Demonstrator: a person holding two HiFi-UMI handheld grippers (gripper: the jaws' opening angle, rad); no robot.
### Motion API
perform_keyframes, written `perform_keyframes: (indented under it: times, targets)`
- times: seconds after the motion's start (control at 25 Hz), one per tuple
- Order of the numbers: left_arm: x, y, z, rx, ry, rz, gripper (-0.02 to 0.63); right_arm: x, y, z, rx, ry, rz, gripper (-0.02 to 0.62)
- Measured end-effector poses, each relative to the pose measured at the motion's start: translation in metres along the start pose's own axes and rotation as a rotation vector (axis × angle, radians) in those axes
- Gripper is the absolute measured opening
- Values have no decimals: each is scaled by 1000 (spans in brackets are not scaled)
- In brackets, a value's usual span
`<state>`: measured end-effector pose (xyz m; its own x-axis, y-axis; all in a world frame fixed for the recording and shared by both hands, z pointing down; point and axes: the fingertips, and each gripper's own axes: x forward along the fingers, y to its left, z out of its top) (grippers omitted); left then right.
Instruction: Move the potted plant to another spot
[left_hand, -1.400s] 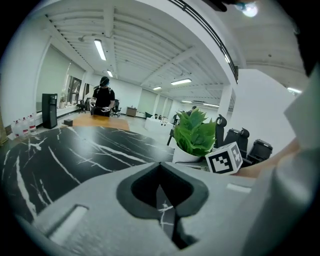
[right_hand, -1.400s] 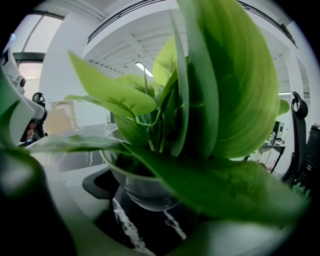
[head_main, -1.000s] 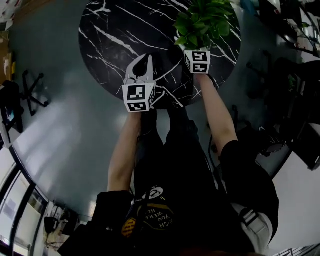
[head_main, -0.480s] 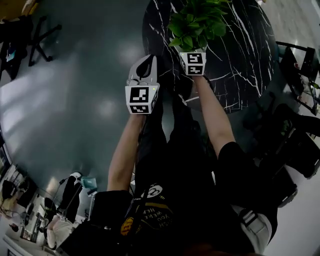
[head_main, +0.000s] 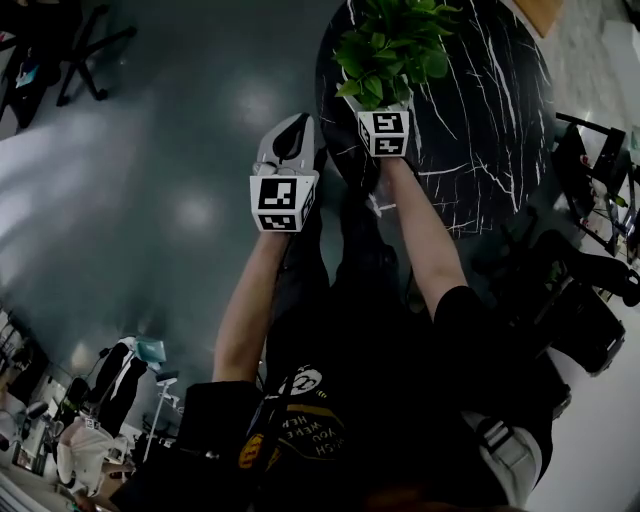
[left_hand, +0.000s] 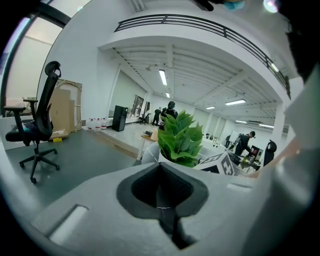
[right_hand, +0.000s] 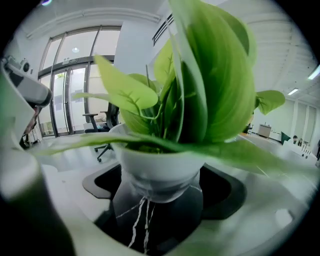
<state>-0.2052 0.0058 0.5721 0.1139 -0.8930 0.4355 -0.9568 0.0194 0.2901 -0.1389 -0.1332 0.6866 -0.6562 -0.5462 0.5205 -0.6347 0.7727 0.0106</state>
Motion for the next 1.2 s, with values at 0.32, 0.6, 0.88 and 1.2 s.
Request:
perform_keyframes:
  times: [0.32,0.6,0.88,1.2]
  targets:
    - [-12,-36,3,-9,8,-23,5,-81,24,-40,51,99,38,274]
    - [-42,-88,17,1,-19,47,5,-198,43,17,108,25,140,-2]
    - [-96,-182,19,-51,-39,69,5,-297,42,72,51,-102,263,-2]
    - [-129,-217,62,14,-106,66,5,-347,21,103,116,-127,182,-2]
